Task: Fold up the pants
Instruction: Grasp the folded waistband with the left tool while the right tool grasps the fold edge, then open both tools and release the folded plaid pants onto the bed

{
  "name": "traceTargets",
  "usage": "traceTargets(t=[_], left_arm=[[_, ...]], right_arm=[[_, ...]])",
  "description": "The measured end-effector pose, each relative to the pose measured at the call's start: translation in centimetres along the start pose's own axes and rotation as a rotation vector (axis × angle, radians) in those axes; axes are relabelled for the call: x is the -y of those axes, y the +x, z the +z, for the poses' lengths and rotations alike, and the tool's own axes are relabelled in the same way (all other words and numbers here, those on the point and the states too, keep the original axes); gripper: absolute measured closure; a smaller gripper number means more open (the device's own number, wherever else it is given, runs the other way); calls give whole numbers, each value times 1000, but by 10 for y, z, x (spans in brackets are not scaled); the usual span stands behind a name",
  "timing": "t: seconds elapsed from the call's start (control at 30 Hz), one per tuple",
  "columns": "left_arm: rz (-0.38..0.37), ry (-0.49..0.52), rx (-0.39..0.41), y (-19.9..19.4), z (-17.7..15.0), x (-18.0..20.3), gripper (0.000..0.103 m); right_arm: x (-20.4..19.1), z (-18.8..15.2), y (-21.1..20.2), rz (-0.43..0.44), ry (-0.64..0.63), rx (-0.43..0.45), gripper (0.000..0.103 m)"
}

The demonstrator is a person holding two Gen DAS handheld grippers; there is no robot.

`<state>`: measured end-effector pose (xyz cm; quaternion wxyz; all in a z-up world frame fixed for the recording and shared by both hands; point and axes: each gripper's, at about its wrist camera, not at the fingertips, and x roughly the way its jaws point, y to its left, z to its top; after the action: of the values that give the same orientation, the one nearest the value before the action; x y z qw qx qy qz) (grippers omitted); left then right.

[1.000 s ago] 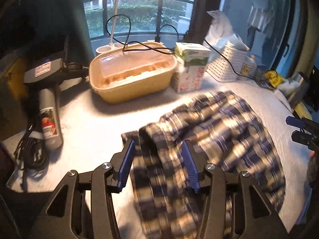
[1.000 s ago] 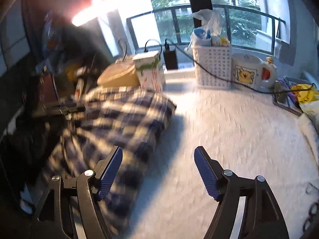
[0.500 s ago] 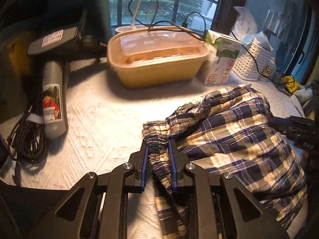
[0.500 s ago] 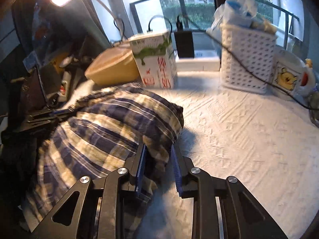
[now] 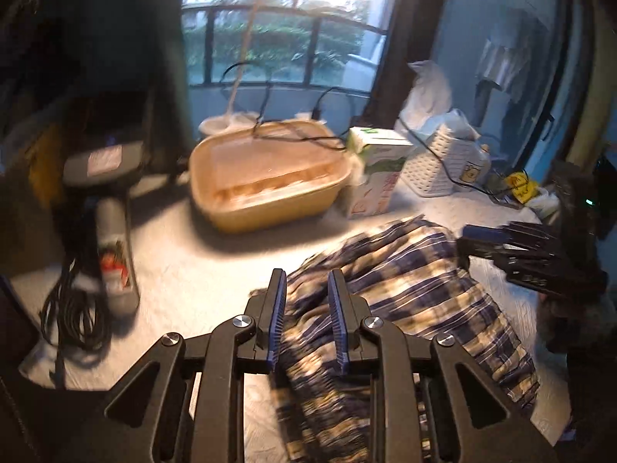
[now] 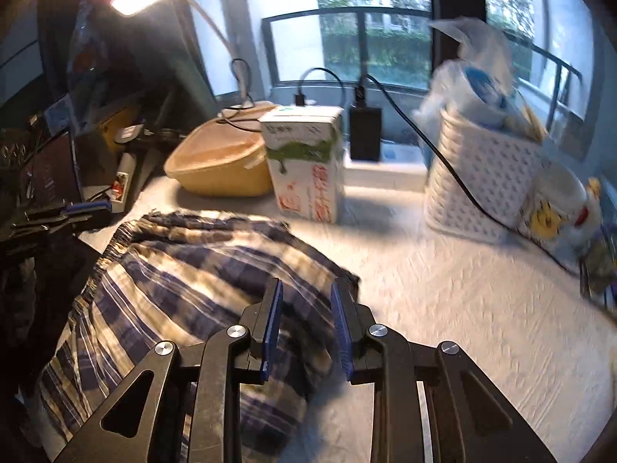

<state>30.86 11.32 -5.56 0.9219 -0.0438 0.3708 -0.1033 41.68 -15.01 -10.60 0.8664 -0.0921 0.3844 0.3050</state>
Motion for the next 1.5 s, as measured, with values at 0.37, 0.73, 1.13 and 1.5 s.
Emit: traceTargets(t=[0.37,0.73,1.13,1.5], left_arm=[[-28,-6,-165,70,-6,-16,81],[-88,44,-110,12,-8,31,66],[-43,28,-187,34,-41,30,66],[-109,86,-82,-35,-63,70,50]], right_arm=[[-3,16,72,26,-42,-137,76],[-54,9,13,132,-138,-71,76],[-48,-49,5,74,-216,-130,69],[-59,-76,-65,104,-191,-41,47]])
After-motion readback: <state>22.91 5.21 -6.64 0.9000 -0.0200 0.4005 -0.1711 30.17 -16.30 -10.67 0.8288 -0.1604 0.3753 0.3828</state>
